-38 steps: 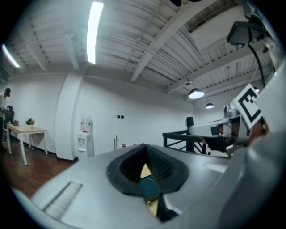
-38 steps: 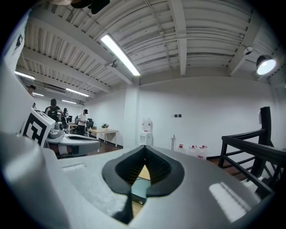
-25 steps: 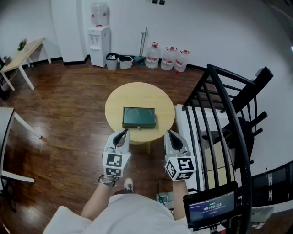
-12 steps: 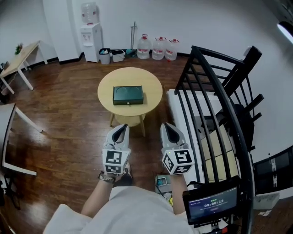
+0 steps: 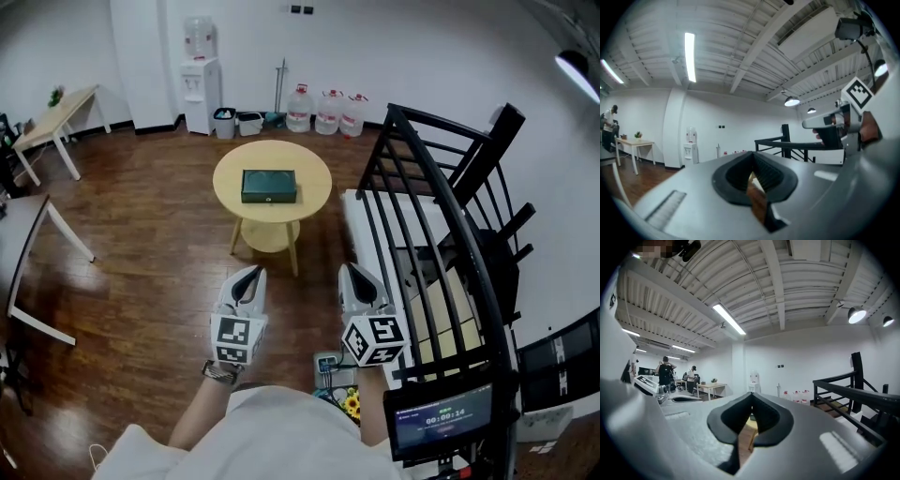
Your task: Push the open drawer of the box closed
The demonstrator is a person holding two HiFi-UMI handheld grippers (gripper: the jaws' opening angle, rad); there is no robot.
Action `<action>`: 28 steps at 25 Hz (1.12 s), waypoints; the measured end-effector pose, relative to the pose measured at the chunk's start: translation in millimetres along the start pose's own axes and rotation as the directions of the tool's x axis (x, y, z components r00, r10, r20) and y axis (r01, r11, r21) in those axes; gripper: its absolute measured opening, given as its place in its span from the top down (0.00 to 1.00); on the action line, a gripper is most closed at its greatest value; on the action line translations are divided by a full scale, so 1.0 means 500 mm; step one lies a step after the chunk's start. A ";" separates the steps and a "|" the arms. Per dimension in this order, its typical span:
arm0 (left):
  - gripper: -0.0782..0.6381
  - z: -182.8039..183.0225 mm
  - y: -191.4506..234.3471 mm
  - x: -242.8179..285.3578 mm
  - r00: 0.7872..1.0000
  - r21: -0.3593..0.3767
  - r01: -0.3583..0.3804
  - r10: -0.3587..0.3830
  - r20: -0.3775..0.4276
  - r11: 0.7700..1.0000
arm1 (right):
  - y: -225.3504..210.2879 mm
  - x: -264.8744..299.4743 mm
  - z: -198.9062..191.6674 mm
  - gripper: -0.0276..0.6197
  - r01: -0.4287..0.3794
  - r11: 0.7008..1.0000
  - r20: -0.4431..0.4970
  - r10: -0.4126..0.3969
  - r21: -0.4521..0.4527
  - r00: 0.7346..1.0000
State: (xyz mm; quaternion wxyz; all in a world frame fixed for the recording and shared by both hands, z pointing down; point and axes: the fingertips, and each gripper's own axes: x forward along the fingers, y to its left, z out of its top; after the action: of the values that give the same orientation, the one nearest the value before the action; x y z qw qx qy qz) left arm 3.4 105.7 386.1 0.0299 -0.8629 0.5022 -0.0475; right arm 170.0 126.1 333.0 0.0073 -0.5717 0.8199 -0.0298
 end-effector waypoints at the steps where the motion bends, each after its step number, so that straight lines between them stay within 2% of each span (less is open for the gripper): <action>1: 0.88 0.004 -0.007 -0.010 1.000 0.008 0.018 -0.018 0.007 1.000 | 0.007 -0.012 0.006 0.95 0.007 1.000 0.008 -0.007 0.006 1.000; 5: 0.88 0.034 -0.015 -0.044 0.997 0.036 0.082 -0.082 -0.002 0.996 | 0.058 -0.040 0.017 0.95 0.023 0.999 0.029 -0.024 0.028 0.999; 12: 0.88 0.065 -0.016 -0.129 0.994 0.052 0.097 -0.099 0.034 0.994 | 0.163 -0.068 0.031 0.95 -0.021 1.000 0.056 0.020 0.020 0.998; 18: 0.88 0.045 0.003 -0.159 0.998 0.007 0.061 -0.061 0.021 0.998 | 0.190 -0.075 0.019 0.95 -0.042 0.999 0.026 0.042 0.007 0.999; 28: 0.88 0.063 0.020 -0.153 0.998 0.029 0.040 -0.041 0.038 0.999 | 0.207 -0.056 0.017 0.95 -0.065 0.996 -0.016 0.065 -0.058 0.998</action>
State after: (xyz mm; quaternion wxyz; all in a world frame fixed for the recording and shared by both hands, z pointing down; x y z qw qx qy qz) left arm -39.1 167.5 349.9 0.0505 -0.8731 0.4834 -0.0386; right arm 83.2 187.5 317.7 -0.0146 -0.5444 0.8386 -0.0094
